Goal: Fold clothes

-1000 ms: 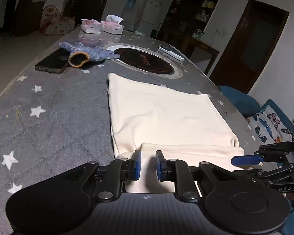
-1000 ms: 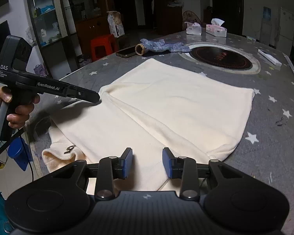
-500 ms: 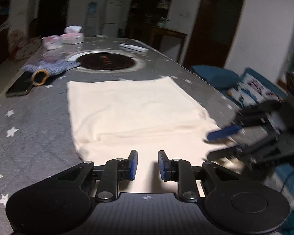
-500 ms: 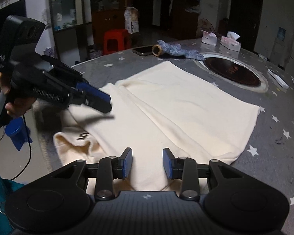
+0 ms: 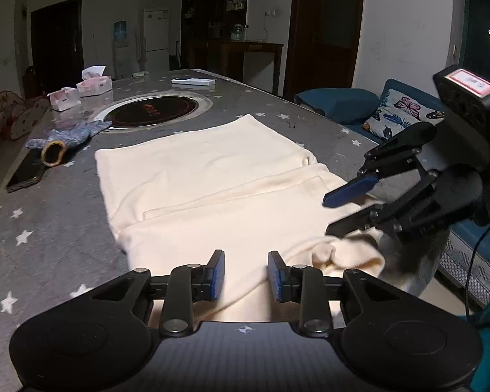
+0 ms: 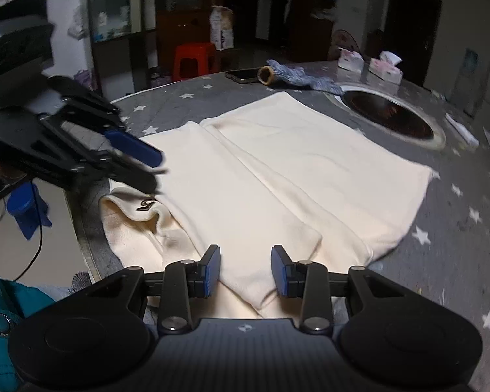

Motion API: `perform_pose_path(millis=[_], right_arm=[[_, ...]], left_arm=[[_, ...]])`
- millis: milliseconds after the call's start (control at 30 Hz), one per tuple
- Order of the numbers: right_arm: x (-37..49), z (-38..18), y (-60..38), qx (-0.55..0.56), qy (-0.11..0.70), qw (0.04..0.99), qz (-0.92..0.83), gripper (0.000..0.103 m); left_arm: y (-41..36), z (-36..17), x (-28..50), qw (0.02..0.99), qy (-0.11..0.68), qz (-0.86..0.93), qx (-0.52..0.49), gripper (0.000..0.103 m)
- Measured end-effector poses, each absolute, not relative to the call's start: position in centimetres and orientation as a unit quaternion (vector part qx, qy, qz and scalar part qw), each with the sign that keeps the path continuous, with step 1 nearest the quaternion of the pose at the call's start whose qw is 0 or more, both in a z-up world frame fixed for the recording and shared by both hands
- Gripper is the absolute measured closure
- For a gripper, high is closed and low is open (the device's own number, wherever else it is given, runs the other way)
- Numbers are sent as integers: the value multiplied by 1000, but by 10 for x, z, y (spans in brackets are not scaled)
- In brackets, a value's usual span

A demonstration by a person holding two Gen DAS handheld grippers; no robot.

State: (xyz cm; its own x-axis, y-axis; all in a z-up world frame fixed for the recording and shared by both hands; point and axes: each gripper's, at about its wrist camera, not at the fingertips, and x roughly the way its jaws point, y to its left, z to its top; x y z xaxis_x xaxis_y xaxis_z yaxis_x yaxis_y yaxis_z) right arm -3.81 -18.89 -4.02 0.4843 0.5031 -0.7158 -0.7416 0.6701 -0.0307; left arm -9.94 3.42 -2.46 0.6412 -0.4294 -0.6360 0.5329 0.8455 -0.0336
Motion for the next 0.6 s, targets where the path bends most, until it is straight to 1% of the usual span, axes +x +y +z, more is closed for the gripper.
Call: perform_pose_path(millis=[167, 300, 467, 533, 600], right_arm=[[-39, -33, -198, -158, 350, 847, 367, 69], [-45, -28, -202, -170, 347, 847, 365, 68], [-53, -24, -206, -190, 344, 845, 364, 68], [-57, -24, -207, -197, 343, 843, 364, 65], [-61, -23, -208, -208, 341, 841, 365, 60]], left_arm=[[37, -24, -122, 896, 325, -279, 117, 62], [37, -25, -135, 892, 311, -294, 147, 58], [33, -29, -142, 889, 299, -299, 177, 58], [29, -32, -143, 888, 293, -301, 189, 58], [26, -35, -143, 887, 286, -302, 203, 58]])
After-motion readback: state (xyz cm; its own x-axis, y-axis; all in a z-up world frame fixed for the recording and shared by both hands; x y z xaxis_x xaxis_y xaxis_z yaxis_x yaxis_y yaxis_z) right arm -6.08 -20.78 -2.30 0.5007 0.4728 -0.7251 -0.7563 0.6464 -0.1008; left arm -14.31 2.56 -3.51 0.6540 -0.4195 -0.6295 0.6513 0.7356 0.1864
